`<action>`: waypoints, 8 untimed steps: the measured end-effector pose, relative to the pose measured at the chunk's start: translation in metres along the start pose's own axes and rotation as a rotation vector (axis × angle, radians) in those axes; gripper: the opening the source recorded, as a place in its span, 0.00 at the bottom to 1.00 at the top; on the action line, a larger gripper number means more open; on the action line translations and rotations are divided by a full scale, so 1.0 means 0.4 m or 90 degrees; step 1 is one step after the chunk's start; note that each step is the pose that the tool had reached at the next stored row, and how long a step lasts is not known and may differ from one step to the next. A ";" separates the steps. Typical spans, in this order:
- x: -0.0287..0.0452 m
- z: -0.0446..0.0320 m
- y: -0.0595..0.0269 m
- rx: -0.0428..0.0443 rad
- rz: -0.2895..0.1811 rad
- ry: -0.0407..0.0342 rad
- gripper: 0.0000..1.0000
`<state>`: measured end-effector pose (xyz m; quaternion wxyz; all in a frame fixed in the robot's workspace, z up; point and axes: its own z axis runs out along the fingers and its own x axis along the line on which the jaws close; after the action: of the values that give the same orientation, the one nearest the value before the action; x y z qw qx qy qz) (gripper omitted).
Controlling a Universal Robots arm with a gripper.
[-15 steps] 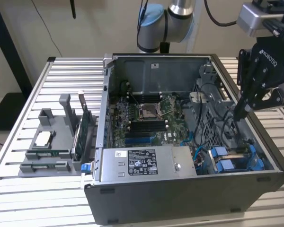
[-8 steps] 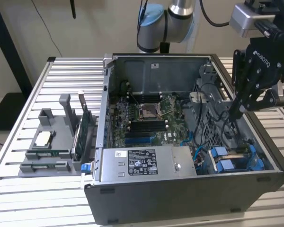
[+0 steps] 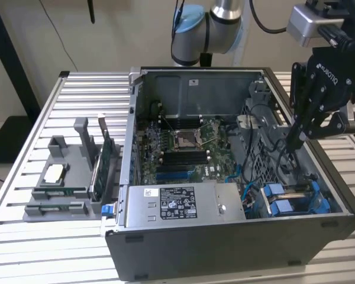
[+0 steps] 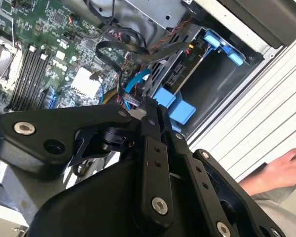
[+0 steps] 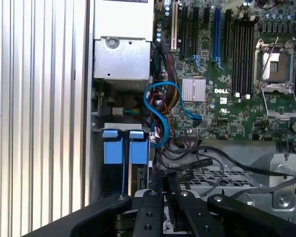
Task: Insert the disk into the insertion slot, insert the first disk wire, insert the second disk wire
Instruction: 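Insert the second disk wire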
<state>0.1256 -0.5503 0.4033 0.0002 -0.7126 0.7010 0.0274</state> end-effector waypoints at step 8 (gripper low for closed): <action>0.009 0.020 -0.001 0.0000 0.000 -0.0001 0.16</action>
<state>0.1256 -0.5537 0.3952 0.0003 -0.7126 0.7010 0.0275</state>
